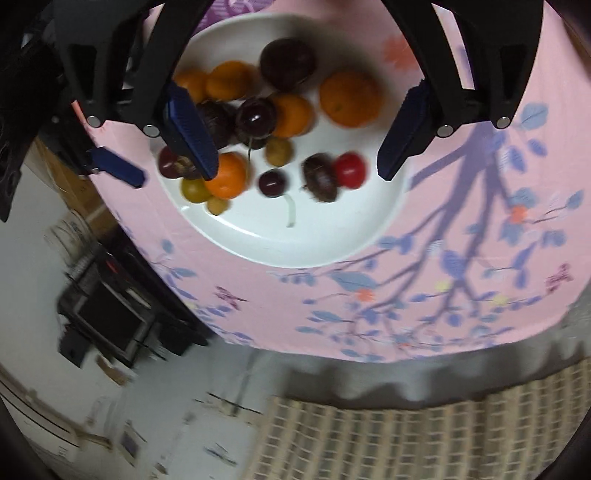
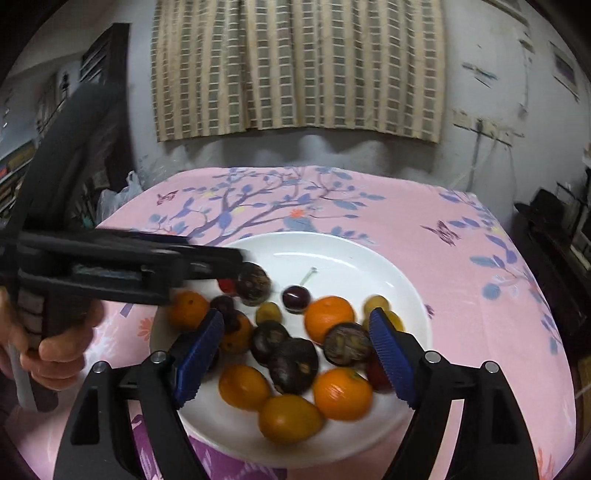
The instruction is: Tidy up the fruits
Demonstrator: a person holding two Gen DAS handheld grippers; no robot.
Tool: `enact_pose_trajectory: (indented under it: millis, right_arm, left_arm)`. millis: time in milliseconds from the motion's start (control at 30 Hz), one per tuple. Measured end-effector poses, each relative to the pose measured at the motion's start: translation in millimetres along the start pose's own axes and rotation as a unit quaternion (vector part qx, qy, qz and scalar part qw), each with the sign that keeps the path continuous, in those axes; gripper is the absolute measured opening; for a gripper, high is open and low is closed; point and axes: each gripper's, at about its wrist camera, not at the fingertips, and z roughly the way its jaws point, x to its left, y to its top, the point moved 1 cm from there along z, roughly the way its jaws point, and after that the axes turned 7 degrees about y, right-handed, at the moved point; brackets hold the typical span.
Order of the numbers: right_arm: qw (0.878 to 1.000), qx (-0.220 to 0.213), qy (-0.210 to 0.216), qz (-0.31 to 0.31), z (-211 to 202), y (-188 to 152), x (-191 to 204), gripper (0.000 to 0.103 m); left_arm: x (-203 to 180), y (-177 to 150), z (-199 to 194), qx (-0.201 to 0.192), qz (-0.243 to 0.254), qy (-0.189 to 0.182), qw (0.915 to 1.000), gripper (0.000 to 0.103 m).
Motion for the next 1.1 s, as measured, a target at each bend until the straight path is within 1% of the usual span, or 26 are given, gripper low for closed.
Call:
enact_pose_trajectory:
  millis: [33,67,167,233,300,400,467,567,600,633,700,867,1100]
  right_arm:
    - [1.0,-0.001,-0.003,0.008,-4,-1,-1,0.09]
    - [1.0,-0.003,-0.004,0.014,-8,-2,-2,0.092]
    - [0.999,0.006,-0.017,0.031,-23,-12,2,0.098]
    - [0.999,0.017,-0.015,0.033,-34,-27,10,0.099]
    - [0.999,0.035,-0.007,0.035,-45,-48,19,0.099]
    - [0.998,0.052,-0.003,0.035,-64,-86,32,0.099]
    - [0.997,0.064,-0.002,0.032,-75,-110,38,0.099]
    - [0.996,0.076,-0.007,0.038,-83,-130,39,0.099]
    - [0.996,0.08,-0.013,0.042,-85,-135,39,0.099]
    - [0.996,0.081,-0.017,0.043,-86,-138,39,0.099]
    - [0.995,0.083,-0.027,0.044,-85,-139,38,0.099]
    - [0.995,0.084,-0.039,0.029,-84,-140,41,0.099]
    - [0.995,0.077,-0.054,0.022,-86,-136,38,0.099]
  left_arm:
    - [3,-6,-11,-0.009,-0.002,0.022,0.9997,0.087]
    - [5,-11,-21,-0.018,-0.002,0.039,0.9991,0.093]
    - [9,-42,-63,-0.056,0.013,0.118,0.9914,0.097]
    - [12,-66,-87,-0.068,0.022,0.145,0.9868,0.098]
    - [15,-88,-102,-0.069,0.028,0.155,0.9851,0.098]
    - [17,-124,-120,-0.072,0.034,0.158,0.9843,0.098]
    - [18,-145,-125,-0.071,0.033,0.162,0.9836,0.098]
    - [20,-168,-119,-0.054,0.033,0.152,0.9864,0.098]
    - [19,-173,-118,-0.043,0.032,0.155,0.9864,0.098]
    - [18,-174,-116,-0.031,0.033,0.157,0.9865,0.098]
    - [14,-176,-119,-0.037,0.036,0.142,0.9885,0.098]
    - [7,-182,-117,-0.035,0.045,0.143,0.9881,0.098]
    - [7,-180,-117,-0.034,0.043,0.137,0.989,0.098]
